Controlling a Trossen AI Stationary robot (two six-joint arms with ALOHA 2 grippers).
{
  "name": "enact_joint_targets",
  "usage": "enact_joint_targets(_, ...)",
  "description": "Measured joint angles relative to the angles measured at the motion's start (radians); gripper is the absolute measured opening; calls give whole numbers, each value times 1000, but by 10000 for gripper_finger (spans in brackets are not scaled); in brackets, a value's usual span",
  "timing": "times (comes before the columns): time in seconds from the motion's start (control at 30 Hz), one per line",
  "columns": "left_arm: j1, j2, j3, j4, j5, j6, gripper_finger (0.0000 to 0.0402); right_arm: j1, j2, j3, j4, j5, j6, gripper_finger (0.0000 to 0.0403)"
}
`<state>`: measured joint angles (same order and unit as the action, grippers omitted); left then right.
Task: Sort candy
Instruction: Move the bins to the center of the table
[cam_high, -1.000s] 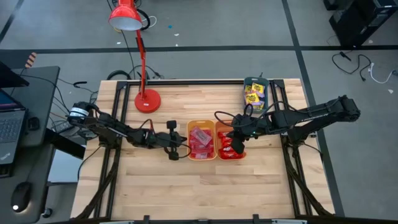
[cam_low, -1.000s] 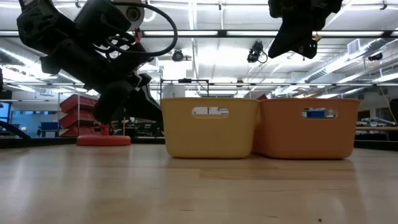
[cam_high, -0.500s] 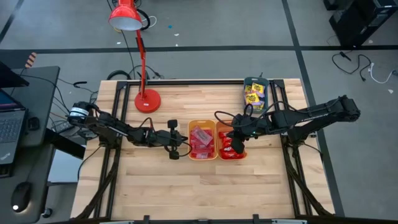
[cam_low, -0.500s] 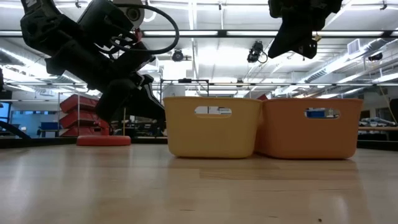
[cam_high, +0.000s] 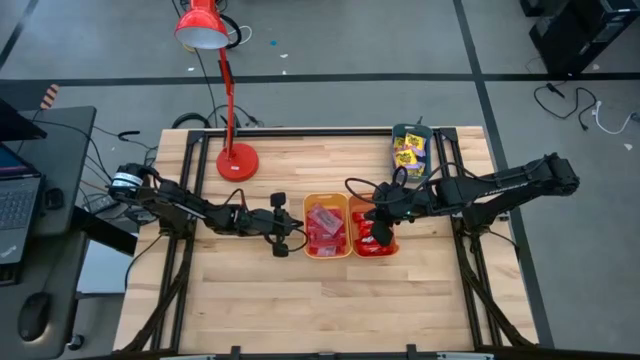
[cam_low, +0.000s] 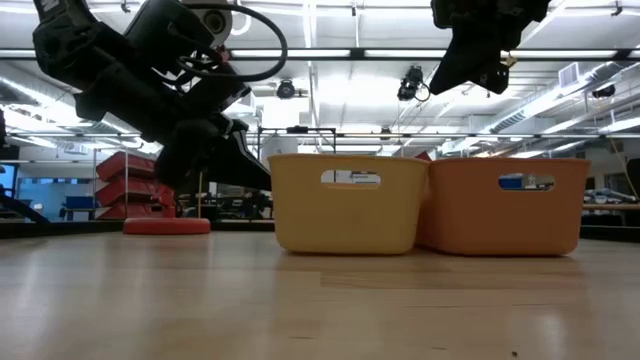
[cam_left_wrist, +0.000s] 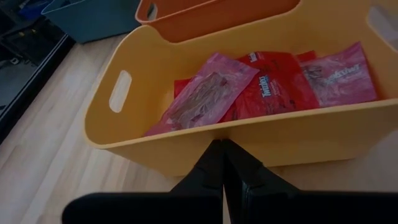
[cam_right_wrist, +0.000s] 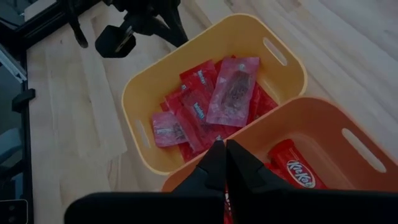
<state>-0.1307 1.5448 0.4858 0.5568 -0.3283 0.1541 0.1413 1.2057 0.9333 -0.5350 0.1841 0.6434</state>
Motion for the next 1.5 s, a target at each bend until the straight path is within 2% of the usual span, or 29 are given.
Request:
enact_joint_targets(0.07, 0, 0, 0, 0, -4, -1, 0, 0, 0, 0, 0, 0, 0, 0)
enact_joint_targets(0.2, 0, 0, 0, 0, -97, 0, 0, 0, 0, 0, 0, 0, 0, 0)
enact_joint_targets(0.3, 0, 0, 0, -16, -115, 1, 0, 0, 0, 0, 0, 0, 0, 0)
enact_joint_targets(0.47, -20, -21, 0, -124, -107, -29, 1, 0, 0, 0, 0, 0, -17, 0)
enact_joint_targets(0.57, -38, -19, 0, -142, -6, -50, 1, 0, 0, 0, 0, 7, -34, 0)
enact_joint_targets(0.67, -41, 11, 1, -81, 53, -54, 1, -1, 0, 0, 0, 20, -44, 0)
enact_joint_targets(1.0, -33, 125, 1, 84, 2, -54, 0, -1, 0, 0, 0, 33, -45, 0)
enact_joint_targets(1.5, -7, 217, 65, 111, -18, 21, 0, -38, 0, 0, -17, 148, -9, 0)
